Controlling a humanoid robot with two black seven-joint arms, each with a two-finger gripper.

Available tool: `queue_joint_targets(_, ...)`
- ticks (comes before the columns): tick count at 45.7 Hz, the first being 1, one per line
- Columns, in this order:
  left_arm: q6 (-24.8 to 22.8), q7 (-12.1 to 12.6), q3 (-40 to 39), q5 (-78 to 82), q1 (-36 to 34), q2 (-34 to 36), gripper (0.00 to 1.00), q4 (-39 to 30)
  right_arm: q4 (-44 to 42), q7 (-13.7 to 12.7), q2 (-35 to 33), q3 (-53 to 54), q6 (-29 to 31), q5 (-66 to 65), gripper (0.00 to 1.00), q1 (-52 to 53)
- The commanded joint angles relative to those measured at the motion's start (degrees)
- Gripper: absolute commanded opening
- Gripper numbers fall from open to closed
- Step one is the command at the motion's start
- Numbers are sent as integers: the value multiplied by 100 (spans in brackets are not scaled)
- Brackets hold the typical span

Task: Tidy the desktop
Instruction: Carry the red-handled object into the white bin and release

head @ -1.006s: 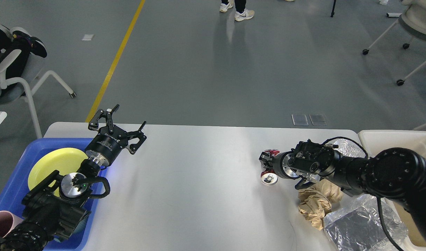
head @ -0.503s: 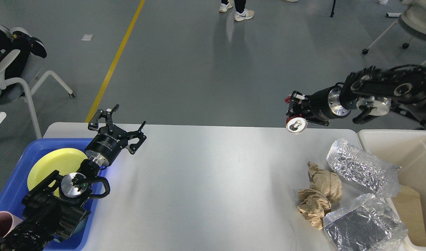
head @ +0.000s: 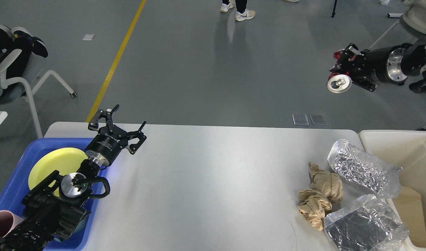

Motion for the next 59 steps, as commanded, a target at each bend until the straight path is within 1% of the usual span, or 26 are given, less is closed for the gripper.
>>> queue_joint_targets(1,0,0,-3,0,0,1,96,0,-341,11,-213,39,-1311,-7,0,-973)
queue_joint_targets(3,0,0,-3,0,0,1,96,0,-507,11,-248,57,-1707,-7,0,-1325)
queue_joint_targets(7,0,0,6,0,0,1,96,0,-1113,20,-170,66,-2262,-7,0,-2054)
queue_joint_targets(11,0,0,6,0,0,1,96,0,-1799,29,58,66,-2491,1,0,-2749)
queue_joint_targets(16,0,0,-3,0,0,1,96,0,-2502,29,358,57,-2500,1,1,-3373)
queue_joint_targets(17,0,0,-3,0,0,1,96,0,-2599,29,375,57,-2500,1,4,-3496)
queue_joint_targets(18,0,0,6,0,0,1,96,0,-2670,29,393,57,-2500,1,10,-3602)
queue_joint_targets(20,0,0,-3,0,0,1,96,0,-2749,29,428,39,-2491,1,23,-3813)
queue_joint_targets(24,0,0,-3,0,0,1,96,0,-2758,29,507,-66,-2491,-7,46,-4165)
queue_joint_targets(26,0,0,-3,0,0,1,96,0,-2767,29,507,-101,-2491,-7,54,-4279)
queue_joint_targets(29,0,0,-3,0,0,1,96,0,-2785,29,507,-128,-2491,1,61,-4341)
queue_joint_targets(30,0,0,-3,0,0,1,96,0,-2802,38,507,-137,-2491,-7,66,-4350)
queue_joint_targets(31,0,0,-3,0,0,1,96,0,-2811,29,507,-163,-2491,-7,74,-4359)
queue_joint_targets(36,0,0,-3,0,0,1,96,0,-2802,38,507,-189,-2491,1,99,-4341)
queue_joint_targets(43,0,0,6,0,0,1,96,0,-2688,38,595,-268,-2439,1,100,-3929)
queue_joint_targets(47,0,0,-3,0,0,1,96,0,-2425,38,604,-750,-2403,1,100,-3403)
queue_joint_targets(52,0,0,-3,0,0,1,96,0,-1626,38,665,-1839,-2386,1,100,-2322)
queue_joint_targets(55,0,0,-3,0,0,1,96,0,-1038,38,841,-2437,-2360,1,100,-1663)
queue_joint_targets(59,0,0,-3,0,0,1,96,0,-343,29,1113,-3027,-2176,1,100,-828)
